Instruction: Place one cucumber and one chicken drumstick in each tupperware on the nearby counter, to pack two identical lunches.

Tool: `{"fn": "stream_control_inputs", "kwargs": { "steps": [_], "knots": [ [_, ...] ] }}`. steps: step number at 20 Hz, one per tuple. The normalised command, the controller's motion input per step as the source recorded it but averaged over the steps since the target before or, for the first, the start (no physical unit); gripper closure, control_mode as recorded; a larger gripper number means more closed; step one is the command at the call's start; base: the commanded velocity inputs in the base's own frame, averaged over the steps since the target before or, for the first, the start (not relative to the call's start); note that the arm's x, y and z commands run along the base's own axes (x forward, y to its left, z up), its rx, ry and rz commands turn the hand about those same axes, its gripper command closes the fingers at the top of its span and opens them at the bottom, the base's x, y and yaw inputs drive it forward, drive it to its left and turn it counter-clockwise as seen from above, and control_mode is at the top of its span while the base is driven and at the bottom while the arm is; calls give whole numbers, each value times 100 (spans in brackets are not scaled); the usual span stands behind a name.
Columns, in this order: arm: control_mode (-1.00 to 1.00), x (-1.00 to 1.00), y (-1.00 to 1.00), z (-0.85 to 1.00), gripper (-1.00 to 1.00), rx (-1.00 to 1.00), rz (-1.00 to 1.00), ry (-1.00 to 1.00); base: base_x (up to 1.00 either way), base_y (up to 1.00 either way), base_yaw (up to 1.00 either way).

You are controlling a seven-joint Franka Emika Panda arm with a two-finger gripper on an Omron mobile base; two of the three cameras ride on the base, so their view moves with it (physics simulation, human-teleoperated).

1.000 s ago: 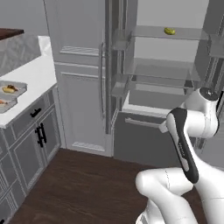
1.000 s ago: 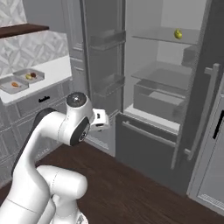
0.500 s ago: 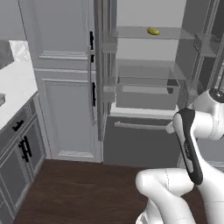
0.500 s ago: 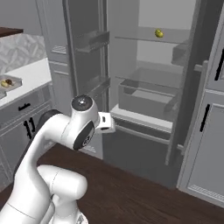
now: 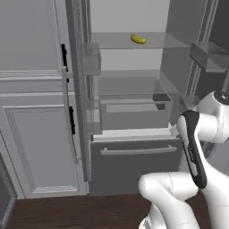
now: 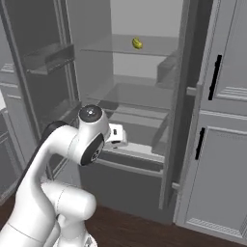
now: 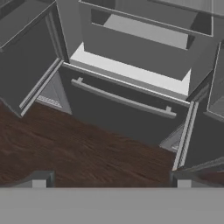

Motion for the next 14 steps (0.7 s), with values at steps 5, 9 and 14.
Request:
{"fn": "stream_control_inputs", "kwargs": {
  "steps": [5, 9, 14],
  "knots": [
    [100, 0, 0, 0, -100, 0, 0, 0, 97, 28, -11],
    [100, 0, 0, 0, -100, 0, 0, 0, 91, 32, -12],
    [100, 0, 0, 0, -100, 0, 0, 0, 90, 39, -15]
  ]
}}
